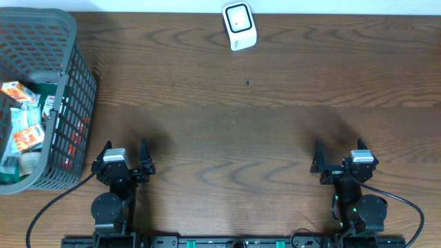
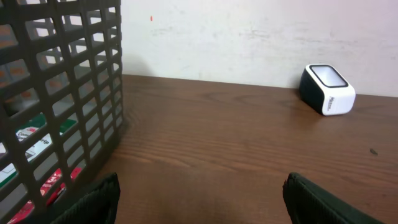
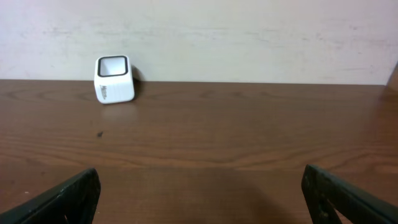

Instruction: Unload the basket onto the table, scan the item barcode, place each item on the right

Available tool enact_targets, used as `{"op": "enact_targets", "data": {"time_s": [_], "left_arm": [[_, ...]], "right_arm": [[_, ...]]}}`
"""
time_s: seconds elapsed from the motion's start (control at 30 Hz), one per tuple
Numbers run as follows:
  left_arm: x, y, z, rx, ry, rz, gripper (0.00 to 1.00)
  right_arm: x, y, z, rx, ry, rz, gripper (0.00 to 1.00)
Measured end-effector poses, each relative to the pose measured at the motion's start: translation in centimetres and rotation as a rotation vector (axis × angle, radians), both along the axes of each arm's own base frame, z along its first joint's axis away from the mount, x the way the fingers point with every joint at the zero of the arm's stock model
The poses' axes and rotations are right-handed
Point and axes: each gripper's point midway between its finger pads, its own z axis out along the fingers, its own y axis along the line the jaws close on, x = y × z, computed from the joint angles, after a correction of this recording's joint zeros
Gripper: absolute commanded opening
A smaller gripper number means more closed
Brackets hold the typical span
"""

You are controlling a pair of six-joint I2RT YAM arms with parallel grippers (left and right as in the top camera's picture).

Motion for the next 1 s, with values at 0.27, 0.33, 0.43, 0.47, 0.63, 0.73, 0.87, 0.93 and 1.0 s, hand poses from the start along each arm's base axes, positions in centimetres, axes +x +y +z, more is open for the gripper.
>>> {"op": "enact_targets", "data": {"time_s": [0.27,0.33,0.43,0.47,0.63,0.73,0.87,0.93,1.0], "left_arm": [[0.0,-1.0,0.0,0.000,0.000,-0.042,0.85],[0.0,-1.0,0.0,0.000,0.000,-0.042,0.85],[0.0,-1.0,0.0,0.000,0.000,-0.042,0.85],[0.0,-1.0,0.0,0.000,0.000,-0.042,0.85],[0.0,-1.0,0.0,0.000,0.000,-0.042,0.85],[0.0,-1.0,0.0,0.000,0.000,-0.042,0.85],[0.0,-1.0,0.0,0.000,0.000,-0.042,0.85],[0.0,-1.0,0.0,0.000,0.000,-0.042,0.85],[0.0,-1.0,0.0,0.000,0.000,-0.042,0.85]], "right_arm": [[0.0,0.0,0.0,0.000,0.000,0.000,0.99],[0.0,0.0,0.0,0.000,0.000,0.000,0.99],[0.0,0.0,0.0,0.000,0.000,0.000,0.99],[0.0,0.0,0.0,0.000,0.000,0.000,0.99],[0.0,0.0,0.0,0.000,0.000,0.000,0.99],[0.0,0.0,0.0,0.000,0.000,0.000,0.99],[0.0,0.0,0.0,0.000,0.000,0.000,0.99],[0.0,0.0,0.0,0.000,0.000,0.000,0.99],[0.0,0.0,0.0,0.000,0.000,0.000,0.99]]}}
